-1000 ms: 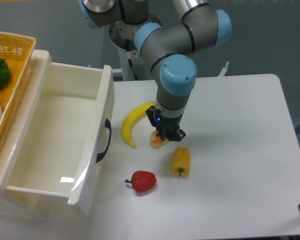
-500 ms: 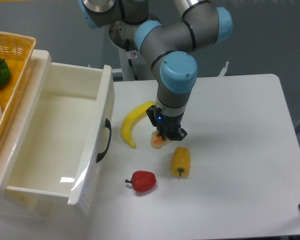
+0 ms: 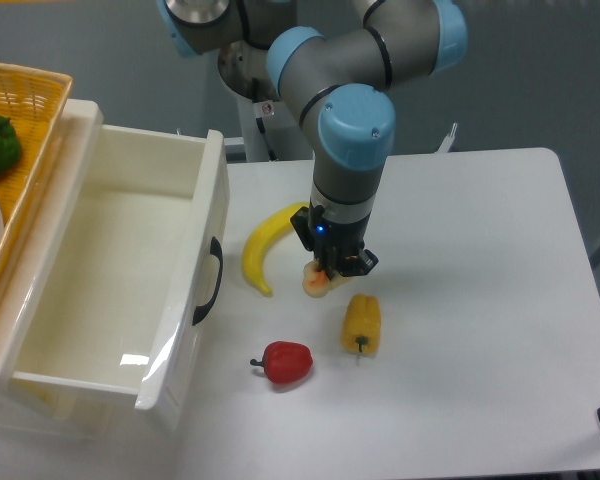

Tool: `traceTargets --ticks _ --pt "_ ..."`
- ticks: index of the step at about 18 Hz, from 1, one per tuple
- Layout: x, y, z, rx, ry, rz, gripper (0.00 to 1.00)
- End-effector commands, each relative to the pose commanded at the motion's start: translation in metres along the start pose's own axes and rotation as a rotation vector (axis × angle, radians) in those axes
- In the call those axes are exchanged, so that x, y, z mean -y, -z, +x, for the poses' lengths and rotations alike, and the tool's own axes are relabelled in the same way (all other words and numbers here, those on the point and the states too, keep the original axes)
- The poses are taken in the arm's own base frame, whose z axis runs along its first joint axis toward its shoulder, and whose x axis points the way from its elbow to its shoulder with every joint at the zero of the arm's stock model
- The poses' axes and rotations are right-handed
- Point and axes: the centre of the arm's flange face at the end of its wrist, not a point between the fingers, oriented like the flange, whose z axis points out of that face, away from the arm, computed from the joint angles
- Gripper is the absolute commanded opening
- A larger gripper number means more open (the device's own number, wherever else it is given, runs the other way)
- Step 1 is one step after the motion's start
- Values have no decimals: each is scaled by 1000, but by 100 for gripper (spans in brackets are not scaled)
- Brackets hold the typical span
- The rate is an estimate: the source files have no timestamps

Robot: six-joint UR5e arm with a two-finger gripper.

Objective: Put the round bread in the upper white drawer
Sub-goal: 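Close the gripper around the round bread roll beside the banana, then lift the bread roll and carry it over the open white drawer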

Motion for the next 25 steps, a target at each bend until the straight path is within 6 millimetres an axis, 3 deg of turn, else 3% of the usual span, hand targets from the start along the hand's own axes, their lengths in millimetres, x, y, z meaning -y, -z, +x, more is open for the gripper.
traceTargets --ticks 7,17,25 --pt "6 27 13 -4 123 67 0" --pt "12 85 44 -24 281 232 0" --pt "19 109 61 -91 407 340 0"
